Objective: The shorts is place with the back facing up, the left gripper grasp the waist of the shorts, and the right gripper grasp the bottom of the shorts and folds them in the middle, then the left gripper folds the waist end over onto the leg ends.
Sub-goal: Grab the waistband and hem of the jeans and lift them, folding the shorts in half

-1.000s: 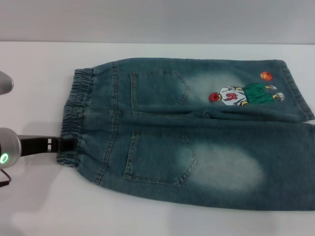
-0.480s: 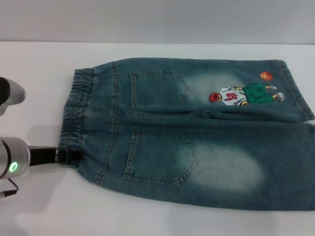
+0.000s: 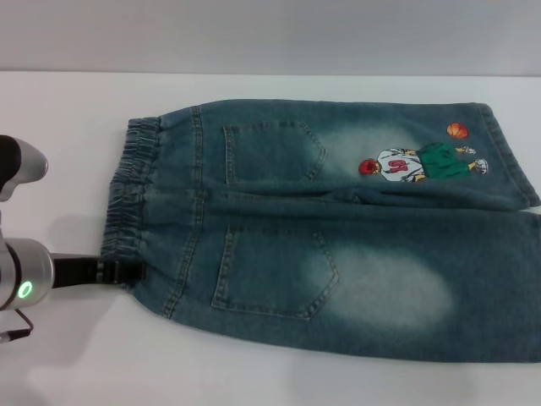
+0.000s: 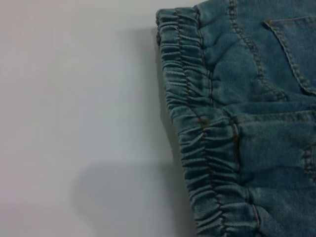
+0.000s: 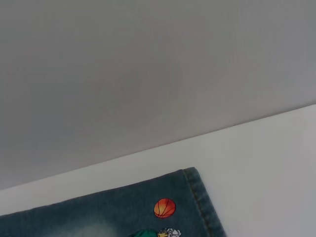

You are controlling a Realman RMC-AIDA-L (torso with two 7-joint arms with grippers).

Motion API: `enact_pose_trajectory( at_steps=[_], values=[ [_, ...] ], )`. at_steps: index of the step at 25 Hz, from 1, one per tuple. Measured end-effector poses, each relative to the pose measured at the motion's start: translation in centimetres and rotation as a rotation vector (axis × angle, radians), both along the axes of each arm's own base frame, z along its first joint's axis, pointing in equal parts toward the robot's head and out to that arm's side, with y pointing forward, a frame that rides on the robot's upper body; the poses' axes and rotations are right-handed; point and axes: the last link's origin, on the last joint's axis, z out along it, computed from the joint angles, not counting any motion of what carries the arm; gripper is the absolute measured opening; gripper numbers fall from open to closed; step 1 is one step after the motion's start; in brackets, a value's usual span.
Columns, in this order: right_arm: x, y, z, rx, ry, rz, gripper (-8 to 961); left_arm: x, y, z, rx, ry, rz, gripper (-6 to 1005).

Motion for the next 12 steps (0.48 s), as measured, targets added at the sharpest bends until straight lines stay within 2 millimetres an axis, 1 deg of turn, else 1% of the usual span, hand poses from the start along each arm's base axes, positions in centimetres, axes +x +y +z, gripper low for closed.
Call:
enact_pose_trajectory(
  at_steps=[12],
  values=[
    [-0.14, 0.04, -0.05, -0.005, -0.006, 0.008, 719, 0.2, -0.21, -0.28, -0.018, 0.001, 0.0, 793]
  ],
)
